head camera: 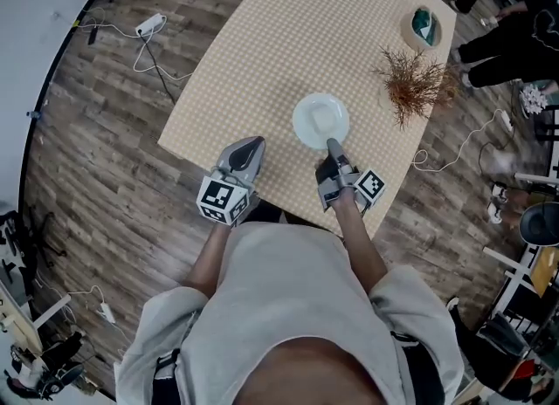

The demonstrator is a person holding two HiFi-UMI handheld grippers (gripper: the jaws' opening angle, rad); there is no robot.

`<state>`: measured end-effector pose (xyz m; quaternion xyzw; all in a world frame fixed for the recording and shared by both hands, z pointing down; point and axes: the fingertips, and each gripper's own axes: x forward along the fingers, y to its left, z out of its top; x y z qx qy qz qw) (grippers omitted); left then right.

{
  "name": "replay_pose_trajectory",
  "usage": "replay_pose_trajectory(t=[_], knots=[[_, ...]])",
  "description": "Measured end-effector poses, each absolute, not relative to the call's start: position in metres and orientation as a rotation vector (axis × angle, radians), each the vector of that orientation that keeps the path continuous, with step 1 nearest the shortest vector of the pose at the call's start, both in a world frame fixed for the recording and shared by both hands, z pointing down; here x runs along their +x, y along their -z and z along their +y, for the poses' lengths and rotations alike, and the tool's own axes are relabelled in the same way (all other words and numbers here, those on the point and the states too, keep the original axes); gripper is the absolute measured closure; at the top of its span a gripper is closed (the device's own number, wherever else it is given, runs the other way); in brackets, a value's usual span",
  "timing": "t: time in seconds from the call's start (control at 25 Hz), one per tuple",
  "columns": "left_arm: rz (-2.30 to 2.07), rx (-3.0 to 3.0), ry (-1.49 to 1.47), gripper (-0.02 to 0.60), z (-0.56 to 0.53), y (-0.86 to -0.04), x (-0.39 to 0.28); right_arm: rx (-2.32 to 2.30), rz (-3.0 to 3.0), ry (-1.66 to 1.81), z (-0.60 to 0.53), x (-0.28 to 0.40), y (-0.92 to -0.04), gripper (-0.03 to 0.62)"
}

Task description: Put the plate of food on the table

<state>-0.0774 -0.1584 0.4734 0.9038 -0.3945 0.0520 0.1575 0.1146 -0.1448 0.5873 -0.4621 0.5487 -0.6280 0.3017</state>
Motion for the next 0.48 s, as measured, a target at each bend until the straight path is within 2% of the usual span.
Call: replay_pose_trajectory(t=[0.48], knots=[[-1.185, 2.538, -0.171, 0.572, -0.145, -0.487, -0.071, -1.189, 1.459, 1.700, -0.140, 0.122, -0.594, 0.579]])
